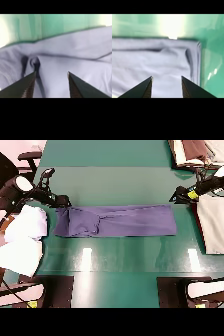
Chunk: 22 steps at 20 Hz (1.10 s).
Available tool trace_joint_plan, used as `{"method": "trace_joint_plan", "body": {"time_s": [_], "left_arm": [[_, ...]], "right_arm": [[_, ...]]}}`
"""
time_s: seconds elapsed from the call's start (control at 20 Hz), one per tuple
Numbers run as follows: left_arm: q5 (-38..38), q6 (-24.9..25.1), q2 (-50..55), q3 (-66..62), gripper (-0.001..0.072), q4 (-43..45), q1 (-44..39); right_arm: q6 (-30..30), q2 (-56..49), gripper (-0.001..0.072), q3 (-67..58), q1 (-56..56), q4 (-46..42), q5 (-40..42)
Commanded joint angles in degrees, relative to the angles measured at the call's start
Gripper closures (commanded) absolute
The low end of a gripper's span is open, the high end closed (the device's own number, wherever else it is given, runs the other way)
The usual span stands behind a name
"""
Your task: Fold the shirts.
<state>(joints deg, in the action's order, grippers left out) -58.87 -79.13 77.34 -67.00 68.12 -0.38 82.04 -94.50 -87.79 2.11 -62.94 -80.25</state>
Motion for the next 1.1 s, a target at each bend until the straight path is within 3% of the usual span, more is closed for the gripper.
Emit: {"method": "trace_joint_plan", "body": {"time_s": [0.0, 0.15, 0.3, 0.35, 0.4, 0.6, 0.65, 0.7, 0.8, 0.85, 1.05], "left_arm": [[-2.32, 0.07, 1.16, -3.15, 0.0222, -0.04, 0.00], [-4.04, 0.07, 1.16, -3.48, 0.0225, -2.80, 0.00], [-4.35, 0.13, 1.18, -3.45, 0.0226, -7.82, -0.09], [-4.44, 0.22, 1.18, -3.45, 0.0416, -8.52, -0.57], [-4.31, 1.44, 1.18, -3.45, 0.0689, -8.63, -1.49], [0.37, 2.62, 1.20, -3.43, 0.0673, -9.20, -8.39], [2.32, 2.56, 1.33, -3.43, 0.0675, -9.46, -10.25], [4.57, 1.75, 1.60, -3.43, 0.0682, -9.46, -12.35], [8.04, -1.16, 2.99, -3.43, 0.0682, -9.51, -16.09], [9.22, -1.99, 4.02, -3.48, 0.0683, -9.55, -17.90], [14.67, -1.88, 9.57, -4.35, 0.0683, -11.65, -24.90]], "right_arm": [[-2.75, -1.53, 0.0224, -0.90, 3.28, 3.41, -2.64], [-5.18, 0.90, 0.0143, 6.27, 7.13, 3.43, -3.63], [-6.73, 1.49, 0.0137, 14.51, 10.54, 3.48, -2.71], [-6.78, 1.49, 0.0137, 16.74, 11.04, 3.50, -2.10], [-7.28, 1.49, 0.0137, 18.91, 11.28, 3.54, -1.14], [-11.63, 1.49, 0.0142, 24.90, 10.49, 13.27, 3.65], [-11.74, 1.49, 0.0171, 25.92, 9.70, 15.08, 5.31], [-11.98, 1.49, 0.0252, 26.58, 8.63, 15.63, 6.60], [-12.35, 1.51, 0.0575, 26.67, 5.77, 15.23, 7.98], [-13.14, 1.51, 0.0698, 25.70, 4.92, 15.23, 7.45], [-11.78, 2.38, 0.0696, 15.30, 2.34, 15.45, -1.38]]}}
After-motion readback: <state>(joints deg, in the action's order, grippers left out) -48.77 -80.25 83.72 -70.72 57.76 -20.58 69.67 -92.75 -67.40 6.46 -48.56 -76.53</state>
